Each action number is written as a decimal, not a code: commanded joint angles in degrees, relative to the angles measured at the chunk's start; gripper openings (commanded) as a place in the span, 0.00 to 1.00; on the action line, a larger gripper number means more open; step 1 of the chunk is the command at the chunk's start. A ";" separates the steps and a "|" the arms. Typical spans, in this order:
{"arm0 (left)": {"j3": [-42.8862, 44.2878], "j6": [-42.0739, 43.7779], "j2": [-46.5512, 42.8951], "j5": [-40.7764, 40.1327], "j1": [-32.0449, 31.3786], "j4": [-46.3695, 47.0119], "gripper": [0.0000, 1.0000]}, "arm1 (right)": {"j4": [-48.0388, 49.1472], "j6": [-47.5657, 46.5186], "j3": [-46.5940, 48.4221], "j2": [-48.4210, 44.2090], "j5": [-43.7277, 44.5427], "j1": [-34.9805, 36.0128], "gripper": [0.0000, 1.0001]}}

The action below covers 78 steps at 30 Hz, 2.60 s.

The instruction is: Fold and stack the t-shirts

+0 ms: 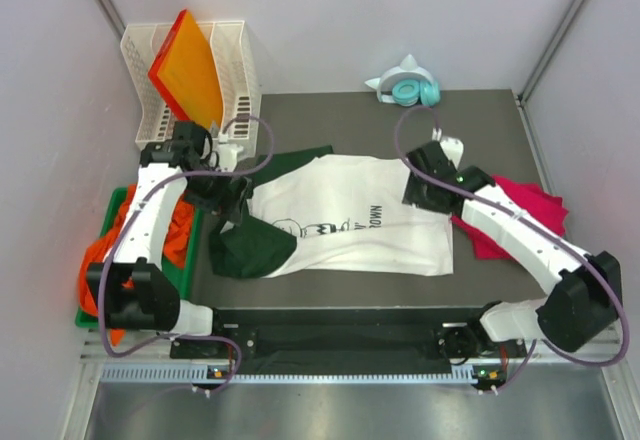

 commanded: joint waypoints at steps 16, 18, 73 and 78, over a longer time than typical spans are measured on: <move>-7.63 -22.06 1.32 -4.52 7.61 36.07 0.81 | 27.73 -19.83 11.95 18.82 -3.18 31.98 0.50; -5.71 -22.24 2.28 -4.09 9.38 34.23 0.80 | 28.87 -20.45 13.27 20.33 -3.79 34.26 0.50; -18.79 5.54 4.84 8.30 12.11 18.39 0.48 | 28.00 -14.56 7.12 16.91 11.94 33.75 0.53; -19.67 3.34 3.25 8.56 11.94 22.79 0.50 | 27.65 -14.03 6.77 17.08 11.94 33.66 0.53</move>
